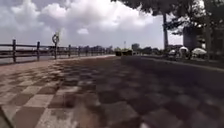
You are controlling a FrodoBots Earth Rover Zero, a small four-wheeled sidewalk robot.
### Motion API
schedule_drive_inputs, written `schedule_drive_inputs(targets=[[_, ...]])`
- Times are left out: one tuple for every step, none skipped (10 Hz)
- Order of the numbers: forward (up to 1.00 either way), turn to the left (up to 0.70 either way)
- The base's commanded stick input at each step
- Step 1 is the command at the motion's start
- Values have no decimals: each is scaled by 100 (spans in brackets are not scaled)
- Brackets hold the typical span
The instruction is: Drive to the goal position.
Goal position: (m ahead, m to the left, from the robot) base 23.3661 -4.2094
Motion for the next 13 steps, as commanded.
schedule_drive_inputs(targets=[[70, 0], [70, 0], [70, 0], [70, 0], [70, 0], [70, 0], [70, 0], [70, 0], [70, 0], [70, 0], [70, 0], [70, 0], [70, 0]])
